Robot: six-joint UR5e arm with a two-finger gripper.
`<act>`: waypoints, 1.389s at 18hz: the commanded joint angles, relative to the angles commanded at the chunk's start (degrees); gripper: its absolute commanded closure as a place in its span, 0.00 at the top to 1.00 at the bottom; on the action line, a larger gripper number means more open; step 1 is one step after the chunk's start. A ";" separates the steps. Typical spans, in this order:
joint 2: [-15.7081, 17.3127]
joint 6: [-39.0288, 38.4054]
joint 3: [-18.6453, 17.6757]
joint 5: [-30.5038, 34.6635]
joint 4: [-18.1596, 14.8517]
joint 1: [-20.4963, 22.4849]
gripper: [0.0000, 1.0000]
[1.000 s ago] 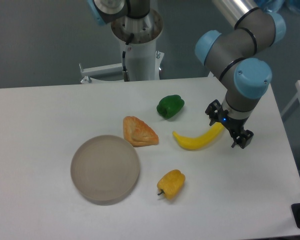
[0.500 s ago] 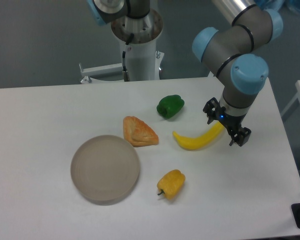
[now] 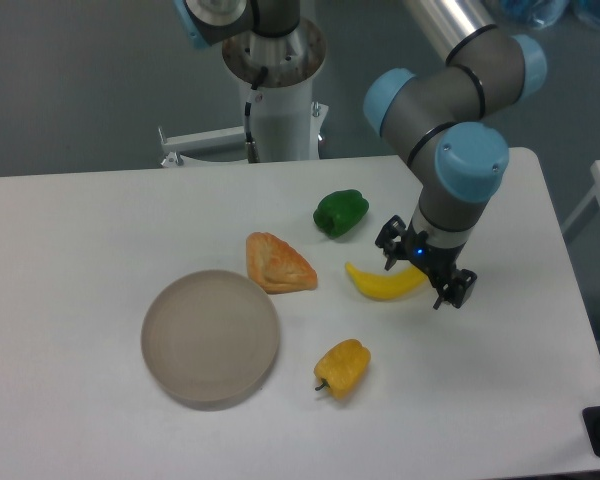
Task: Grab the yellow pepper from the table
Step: 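Move the open gripper over the yellow bell pepper and lower onto it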
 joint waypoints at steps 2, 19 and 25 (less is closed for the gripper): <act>-0.44 -2.20 -1.05 0.00 3.07 -0.27 1.00; -7.12 -13.98 -2.03 -4.83 14.69 -5.63 1.00; -8.88 -13.37 -2.64 -4.39 14.95 -6.68 1.00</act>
